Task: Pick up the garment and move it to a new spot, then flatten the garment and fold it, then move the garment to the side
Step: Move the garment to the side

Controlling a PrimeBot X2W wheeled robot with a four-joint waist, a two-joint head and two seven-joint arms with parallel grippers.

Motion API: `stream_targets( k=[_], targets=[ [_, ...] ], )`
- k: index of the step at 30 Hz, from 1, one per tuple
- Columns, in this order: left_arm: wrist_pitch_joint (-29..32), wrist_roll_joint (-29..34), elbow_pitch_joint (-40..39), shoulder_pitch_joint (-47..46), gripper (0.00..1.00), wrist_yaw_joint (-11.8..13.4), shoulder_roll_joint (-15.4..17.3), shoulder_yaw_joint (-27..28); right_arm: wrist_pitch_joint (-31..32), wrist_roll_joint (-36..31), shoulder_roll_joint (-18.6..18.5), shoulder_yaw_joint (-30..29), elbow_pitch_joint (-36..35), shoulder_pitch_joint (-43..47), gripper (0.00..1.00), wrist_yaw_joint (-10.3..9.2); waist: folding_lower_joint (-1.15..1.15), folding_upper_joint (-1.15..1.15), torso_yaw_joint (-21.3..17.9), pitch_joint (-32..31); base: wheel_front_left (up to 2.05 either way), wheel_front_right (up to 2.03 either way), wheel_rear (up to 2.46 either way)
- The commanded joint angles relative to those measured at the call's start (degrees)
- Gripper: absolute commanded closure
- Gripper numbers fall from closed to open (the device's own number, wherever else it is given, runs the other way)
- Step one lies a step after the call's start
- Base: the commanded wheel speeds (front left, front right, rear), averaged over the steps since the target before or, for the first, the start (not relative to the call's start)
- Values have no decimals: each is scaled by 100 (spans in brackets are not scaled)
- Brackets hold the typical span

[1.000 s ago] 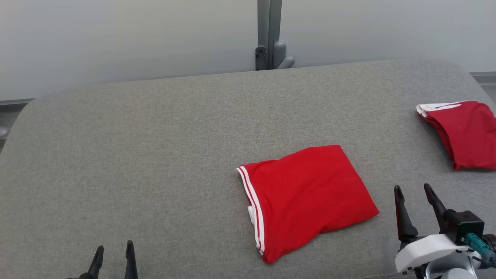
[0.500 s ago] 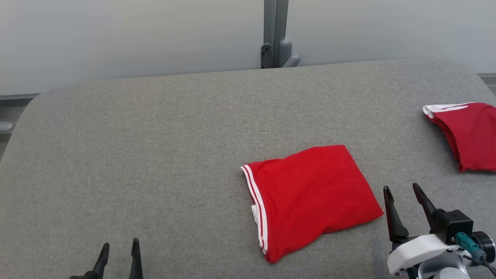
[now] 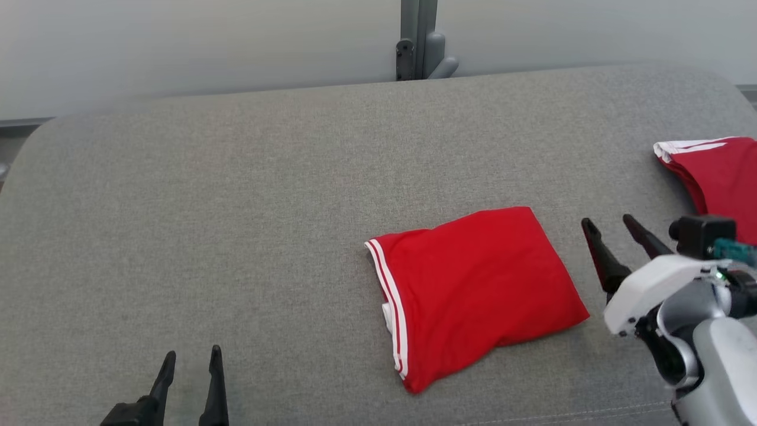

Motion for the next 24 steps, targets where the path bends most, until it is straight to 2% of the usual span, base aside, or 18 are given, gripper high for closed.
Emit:
stream_targets(
  k=[1,6,10,13,17,18,19,24],
  targets=[
    [-14,9,5,-160,0,-10,11,-62,490,65,-85,-131,10,-258,0,-4,0,52,15,265,0,0,0],
    [-14,19,121,-336,0,-10,10,-175,1812,154,-151,183,535,-729,0,-2,0,52,113,549,0,0,0],
    [-14,41,164,-420,0,-10,9,-222,1914,12,-90,338,1106,-1000,0,-3,0,52,168,649,0,0,0],
    [-14,90,194,-481,0,-11,14,-236,1855,-27,88,353,1709,-1240,0,-3,0,52,223,677,0,0,0],
    [-14,96,191,-488,0,-11,13,-220,1832,106,200,457,2029,-1375,0,-2,0,52,227,674,0,0,0],
    [-14,98,190,-488,0,-11,13,-219,1798,160,211,512,2106,-1424,67,-2,0,52,220,674,0,0,0],
    [-14,96,176,-486,0,-11,13,-166,1679,326,244,634,2162,-1505,100,-1,0,52,156,672,0,0,0],
    [-14,87,100,-341,0,-11,10,-14,1342,516,228,1054,2097,-1761,100,-2,0,52,-398,703,0,0,0]
  ],
)
